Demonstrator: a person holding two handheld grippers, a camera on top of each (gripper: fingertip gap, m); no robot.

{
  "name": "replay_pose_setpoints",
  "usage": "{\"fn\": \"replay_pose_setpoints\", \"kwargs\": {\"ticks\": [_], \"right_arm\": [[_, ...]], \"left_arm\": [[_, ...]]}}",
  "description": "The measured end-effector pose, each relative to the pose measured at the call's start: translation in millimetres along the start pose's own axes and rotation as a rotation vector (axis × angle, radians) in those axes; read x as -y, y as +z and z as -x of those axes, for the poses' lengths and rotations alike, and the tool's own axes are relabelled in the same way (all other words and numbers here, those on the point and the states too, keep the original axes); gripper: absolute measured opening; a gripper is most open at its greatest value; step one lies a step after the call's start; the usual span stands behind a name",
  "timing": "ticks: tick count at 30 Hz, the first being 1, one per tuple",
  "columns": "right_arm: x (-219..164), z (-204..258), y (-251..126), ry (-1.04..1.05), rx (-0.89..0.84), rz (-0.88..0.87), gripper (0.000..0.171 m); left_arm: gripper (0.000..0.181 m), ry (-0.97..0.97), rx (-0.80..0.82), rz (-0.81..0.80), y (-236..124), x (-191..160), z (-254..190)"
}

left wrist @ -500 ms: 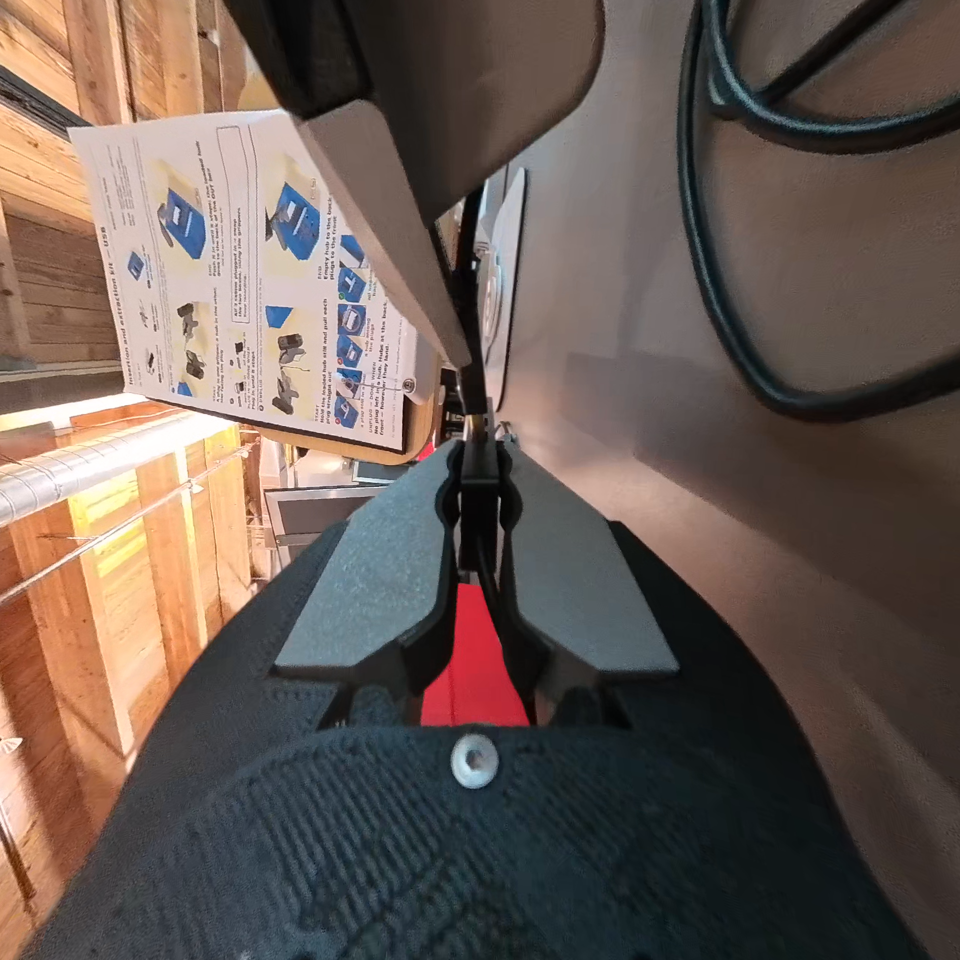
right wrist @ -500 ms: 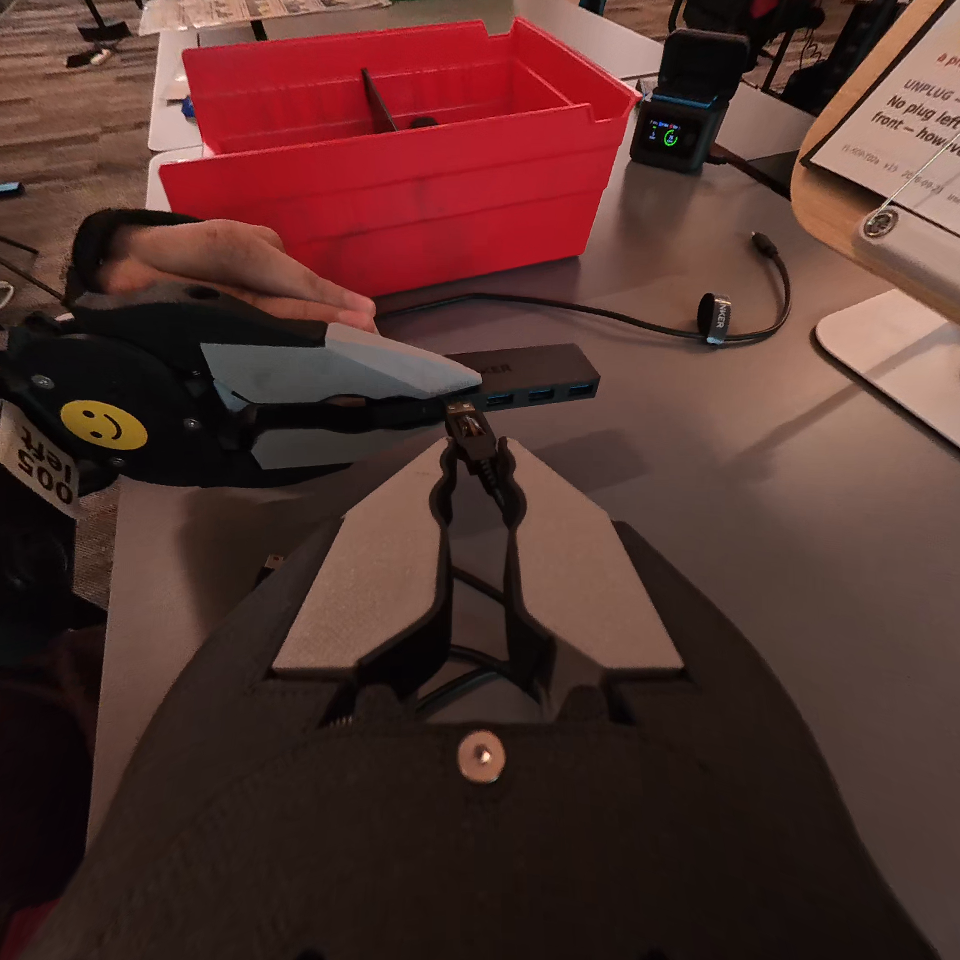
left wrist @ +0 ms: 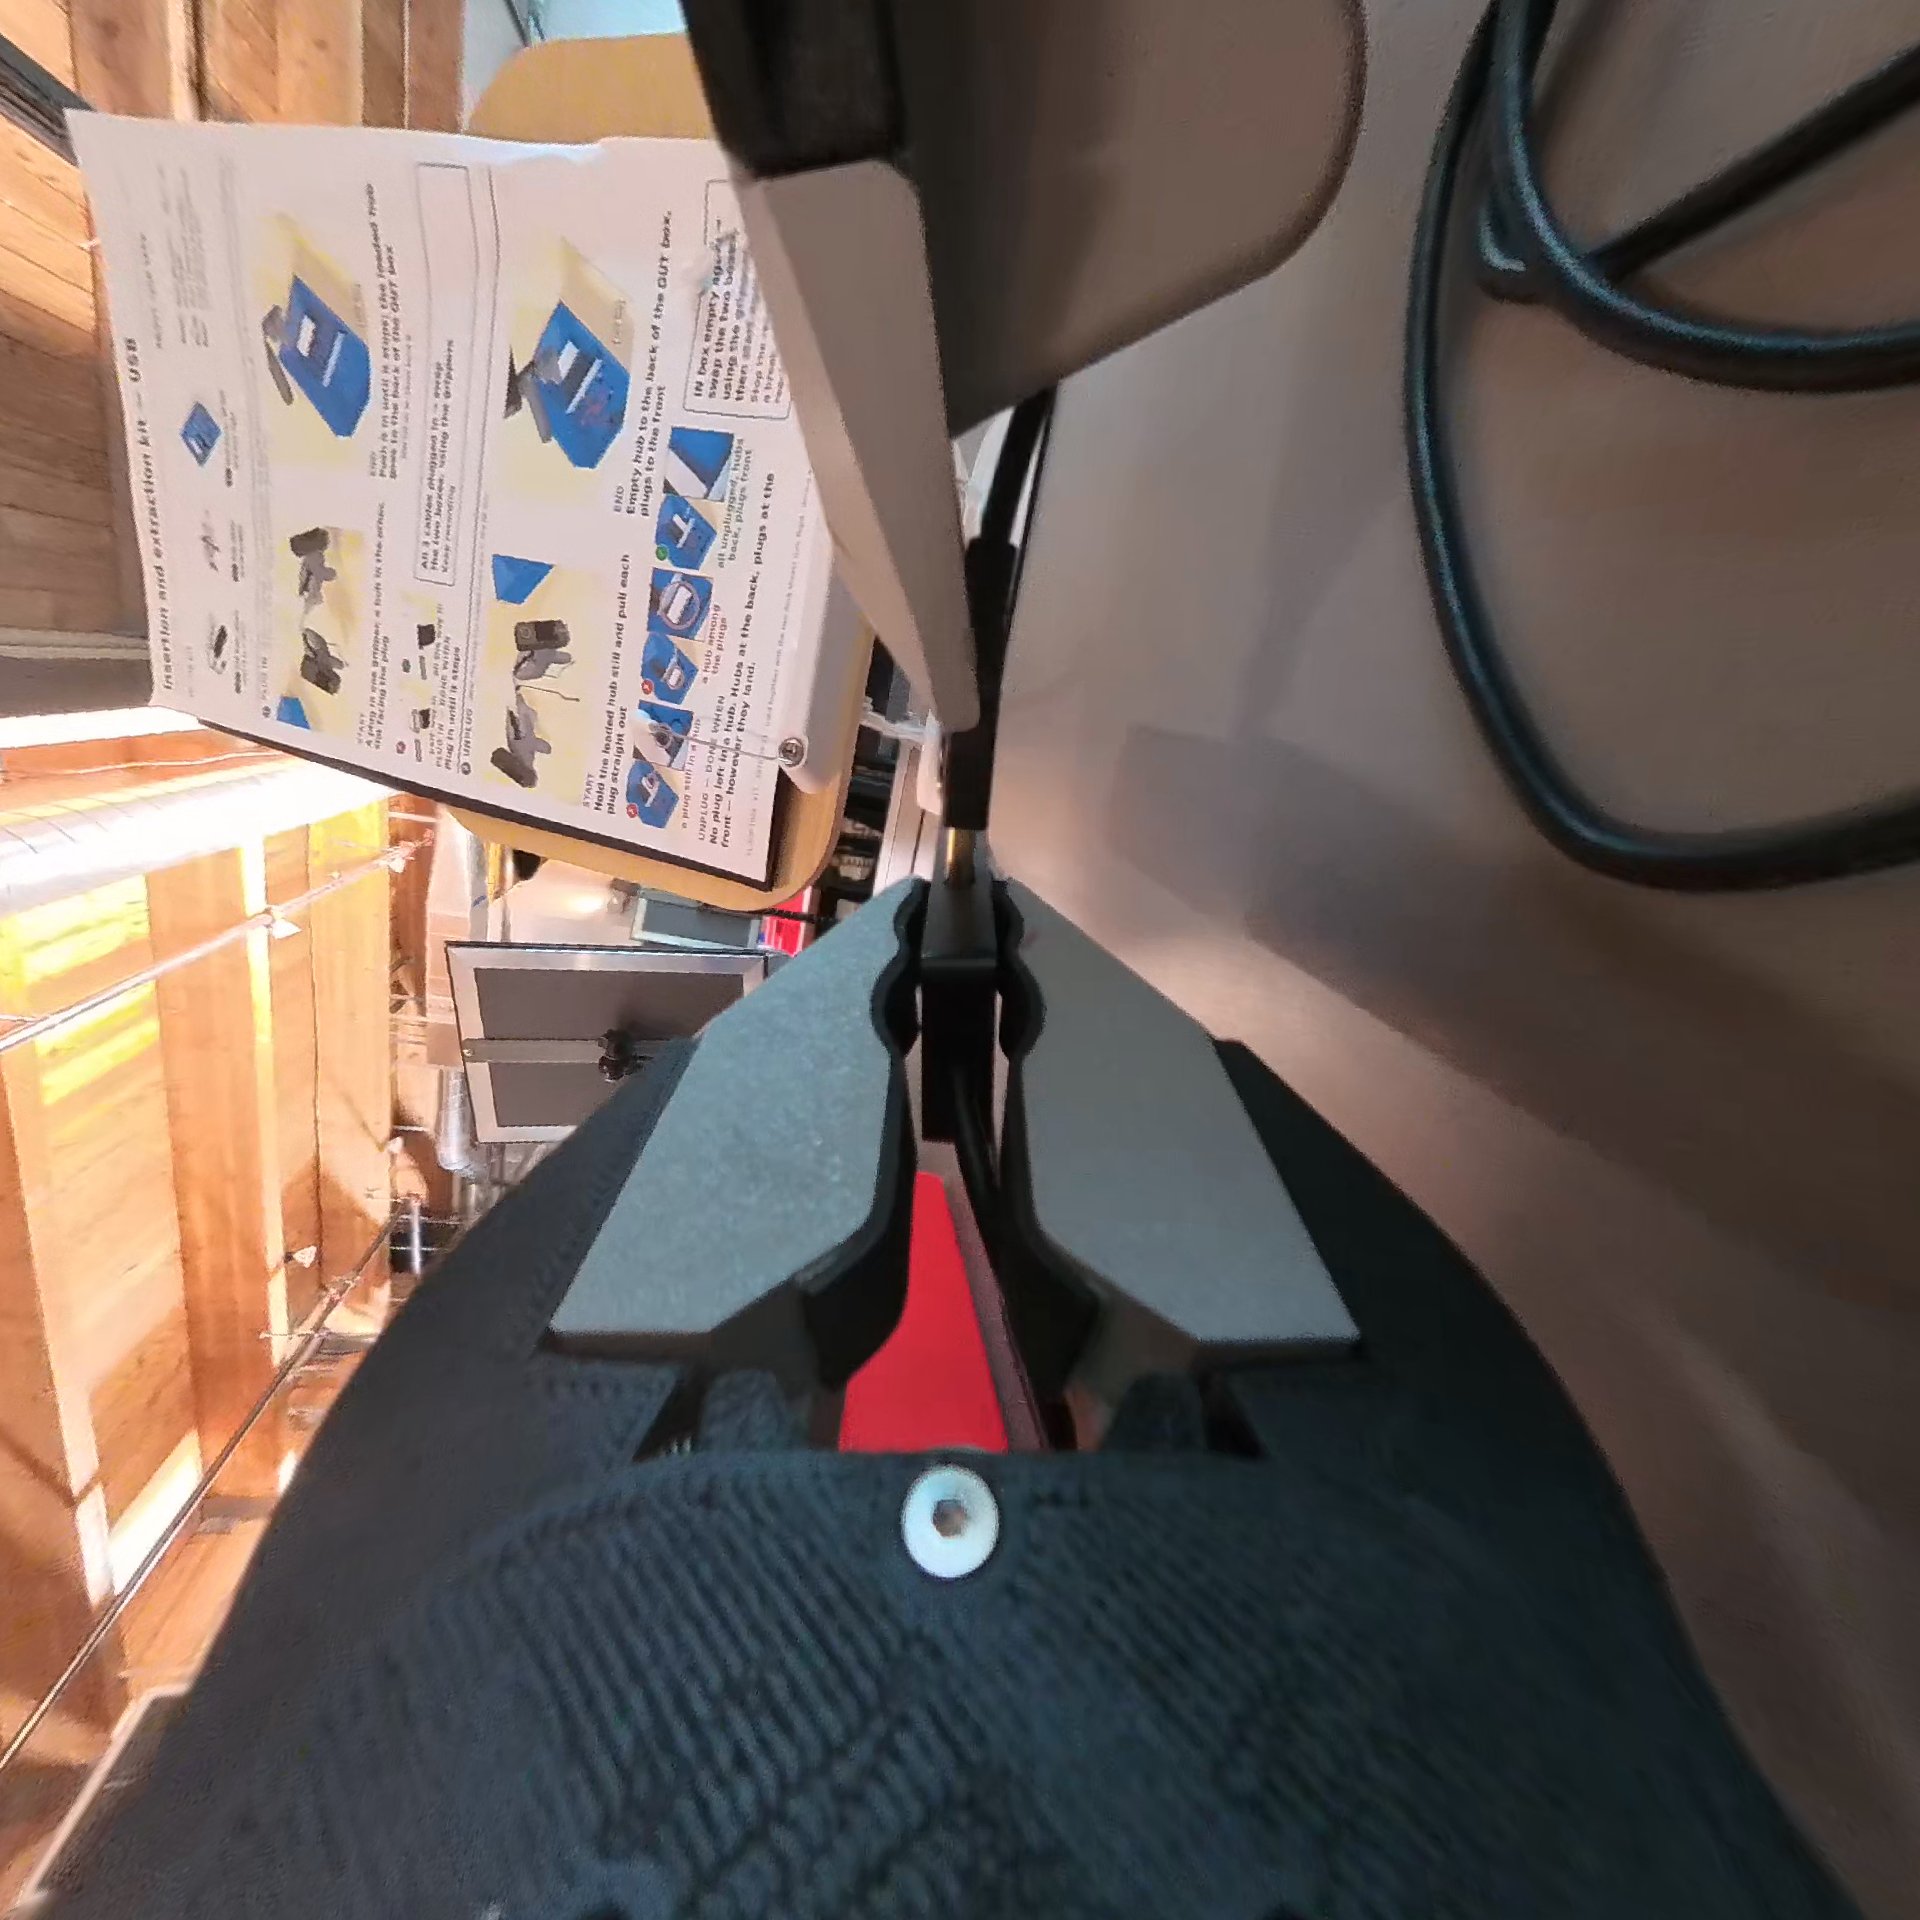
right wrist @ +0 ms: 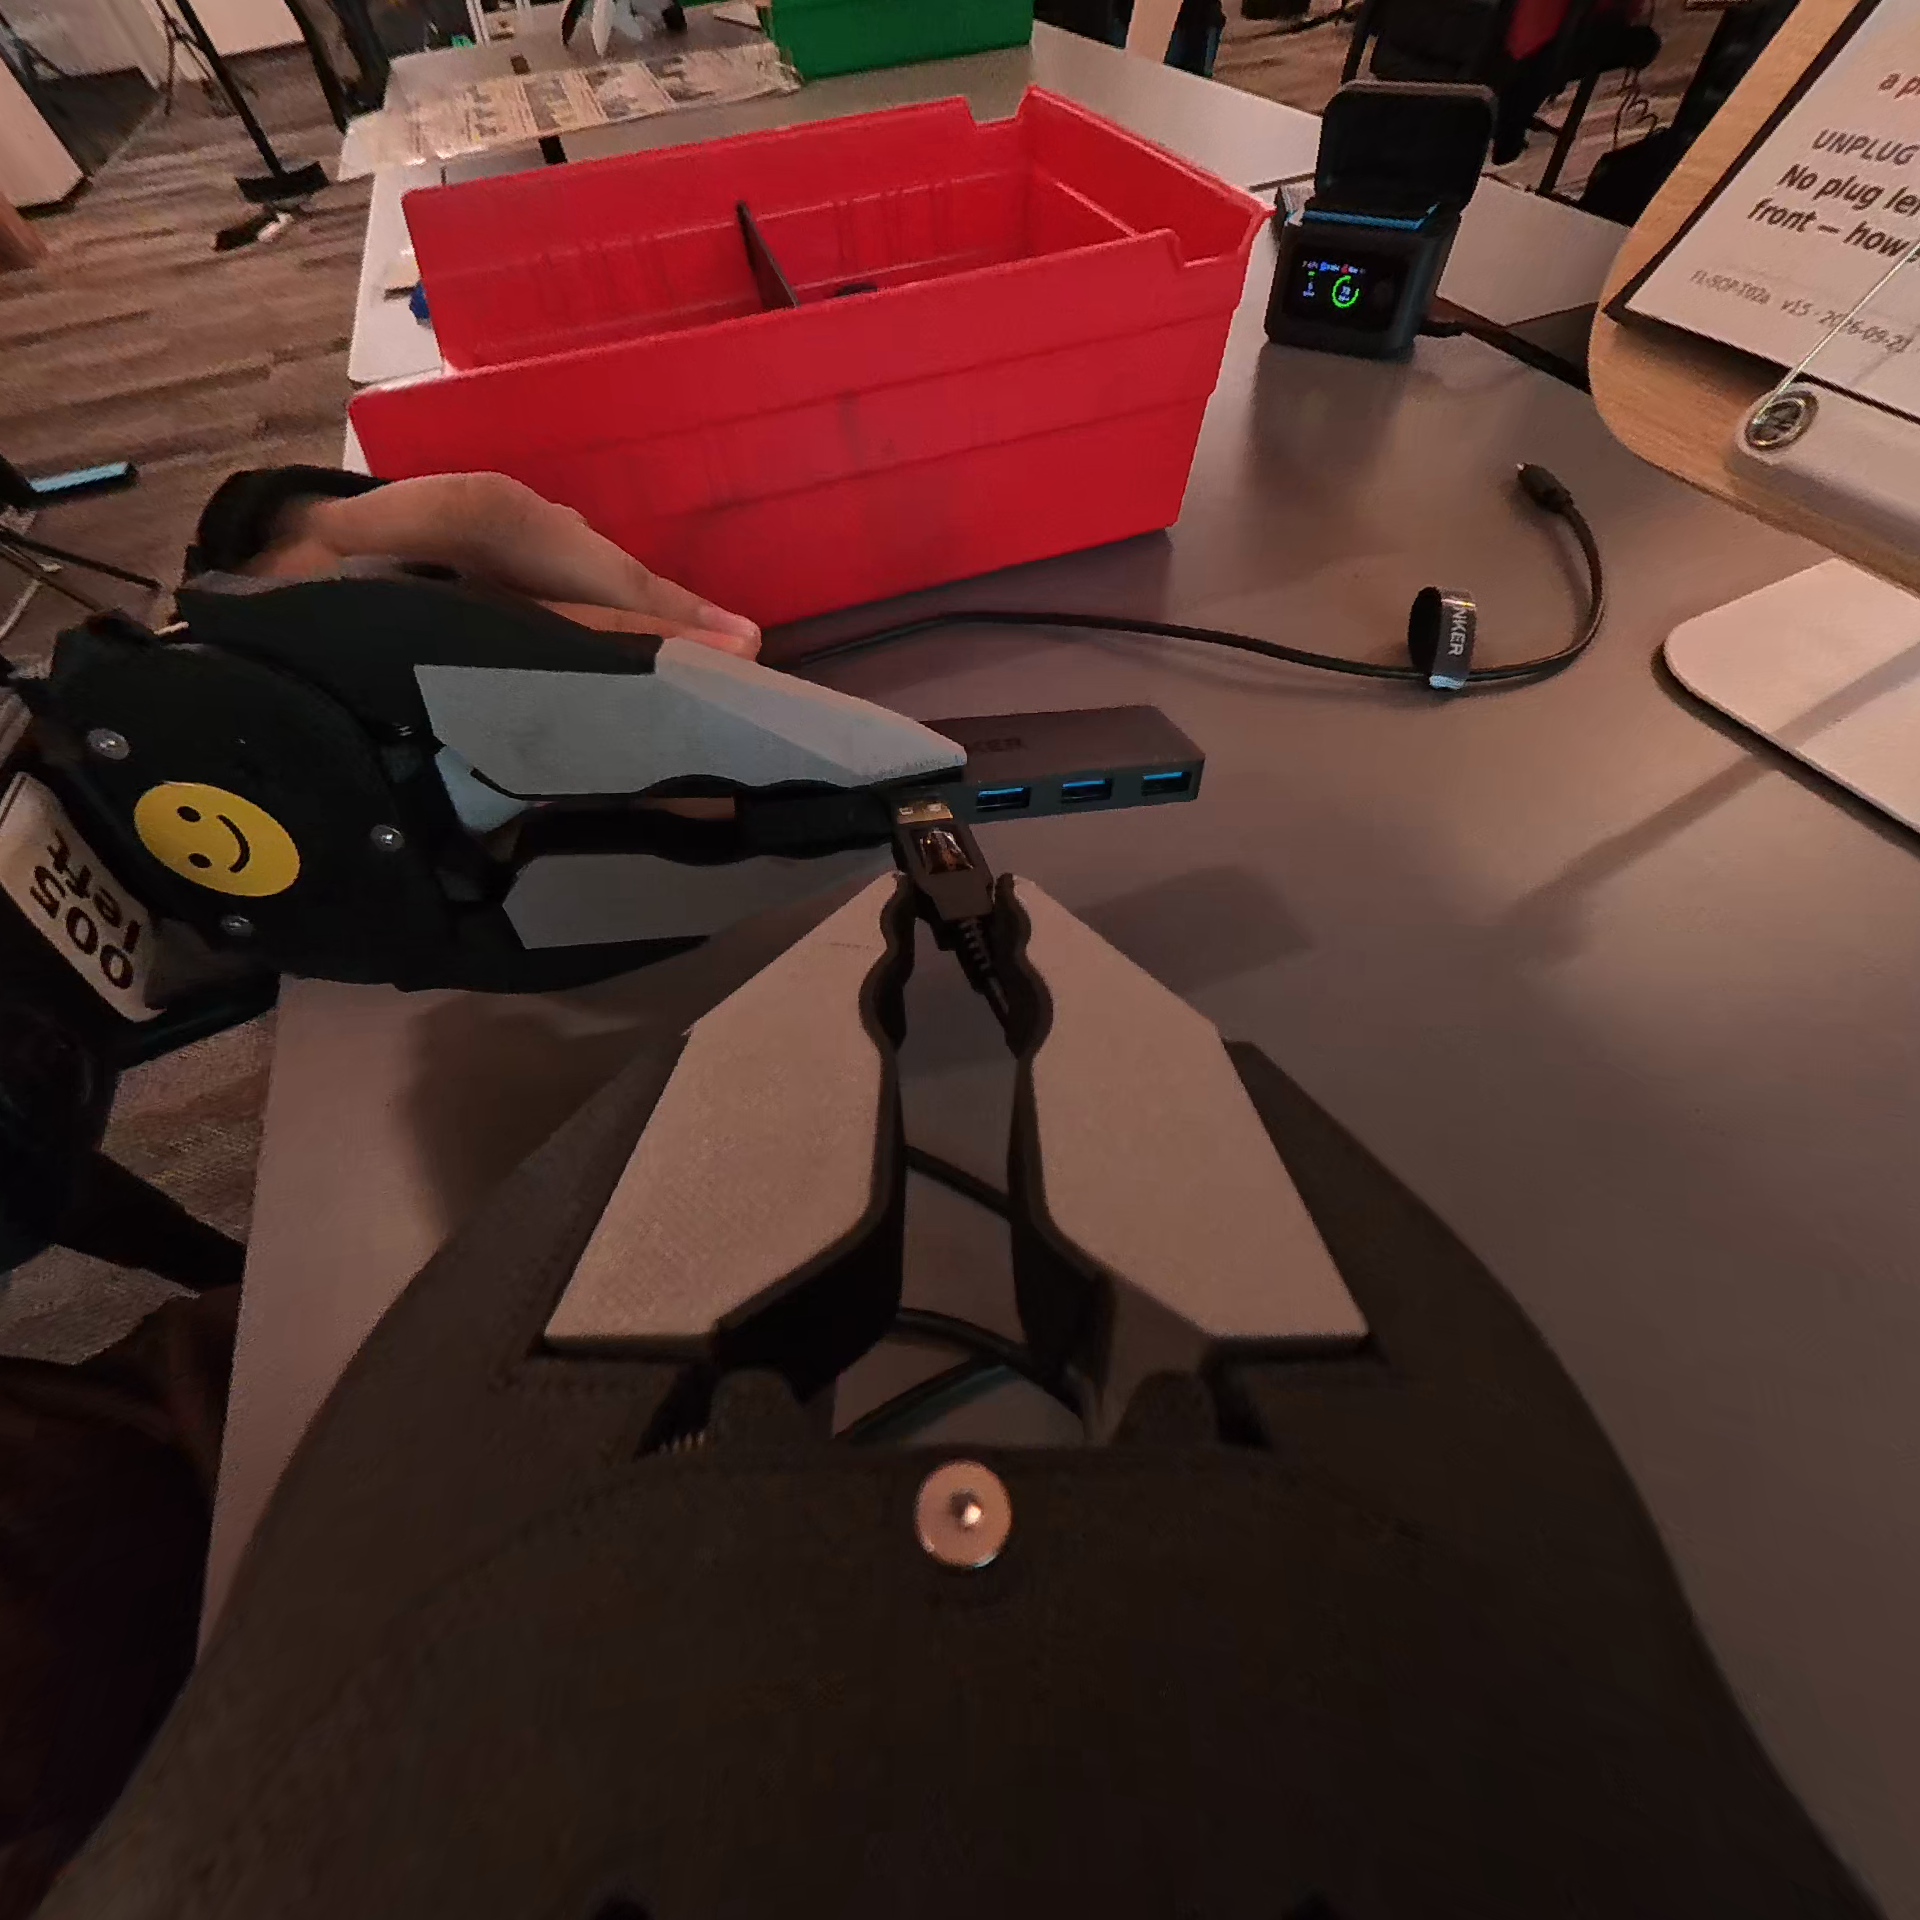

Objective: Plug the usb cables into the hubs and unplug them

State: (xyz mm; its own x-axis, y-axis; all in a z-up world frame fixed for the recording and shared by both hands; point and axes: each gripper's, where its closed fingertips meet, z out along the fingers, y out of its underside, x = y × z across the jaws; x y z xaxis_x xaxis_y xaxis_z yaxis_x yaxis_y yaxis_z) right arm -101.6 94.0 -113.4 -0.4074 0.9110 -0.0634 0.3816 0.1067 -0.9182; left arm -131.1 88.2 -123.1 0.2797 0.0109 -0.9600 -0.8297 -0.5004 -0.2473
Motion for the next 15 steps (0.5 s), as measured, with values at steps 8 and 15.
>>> {"fn": "replay_pose_setpoints", "kwargs": {"ticks": [8, 15], "right_arm": [[-5.7, -5.1, 3.0, -0.019, -0.021, 0.02, 0.013], [-0.2, -0.3, -0.1, -0.082, -0.023, -0.006, 0.013]], "left_arm": [[0.009, 0.036, -0.018, 0.028, 3.9, -2.3, -6.8], [0.009, -0.105, -0.034, -0.029, 0.4, 0.3, 0.2]]}}
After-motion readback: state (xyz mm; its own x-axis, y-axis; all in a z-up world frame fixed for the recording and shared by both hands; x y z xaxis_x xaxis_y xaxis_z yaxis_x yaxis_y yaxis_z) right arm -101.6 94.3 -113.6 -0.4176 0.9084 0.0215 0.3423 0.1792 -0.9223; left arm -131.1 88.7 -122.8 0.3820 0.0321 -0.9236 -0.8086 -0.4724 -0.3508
